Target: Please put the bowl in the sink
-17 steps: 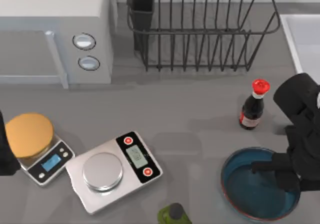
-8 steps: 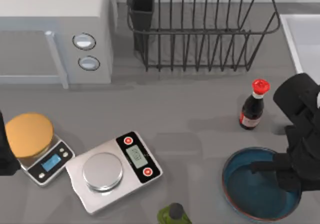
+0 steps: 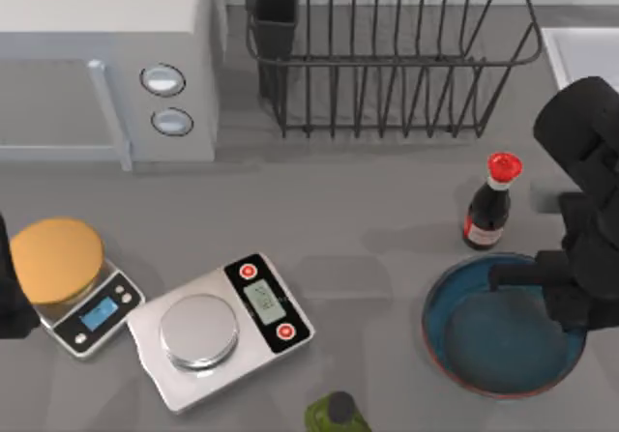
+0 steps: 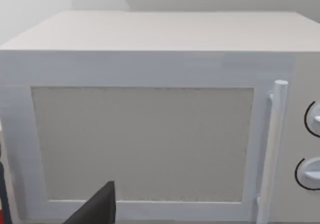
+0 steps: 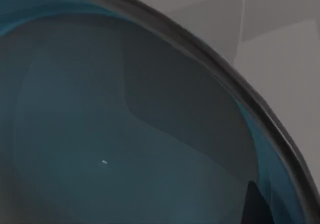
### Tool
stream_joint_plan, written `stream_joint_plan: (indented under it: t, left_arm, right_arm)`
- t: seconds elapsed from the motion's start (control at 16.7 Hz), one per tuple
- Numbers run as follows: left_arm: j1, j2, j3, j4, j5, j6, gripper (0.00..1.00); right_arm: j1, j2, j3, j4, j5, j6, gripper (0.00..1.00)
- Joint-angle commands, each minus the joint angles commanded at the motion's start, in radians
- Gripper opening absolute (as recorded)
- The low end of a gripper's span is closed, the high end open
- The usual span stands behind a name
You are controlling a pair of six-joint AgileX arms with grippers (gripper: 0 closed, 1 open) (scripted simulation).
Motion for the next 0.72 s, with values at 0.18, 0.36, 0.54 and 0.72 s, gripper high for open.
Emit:
stream_joint_plan:
  t: [0.18, 0.36, 0.54, 0.72]
  left_arm:
    - [0.0, 0.0, 0.0, 0.0, 0.0, 0.0, 1.0]
    - [0.0, 0.0, 0.0, 0.0, 0.0, 0.0, 1.0]
    - [0.0, 0.0, 0.0, 0.0, 0.0, 0.0, 1.0]
    - [0.0, 0.0, 0.0, 0.0, 0.0, 0.0, 1.0]
  right_arm:
    - [-0.003, -0.042, 0.137, -0.212, 0.0, -0.003, 0.0]
    - [-0.007, -0.085, 0.249, -0.347, -0.001, -0.007, 0.0]
    - [-0.009, -0.105, 0.285, -0.386, -0.001, -0.01, 0.0]
    - [-0.005, -0.101, 0.282, -0.383, -0.001, -0.009, 0.0]
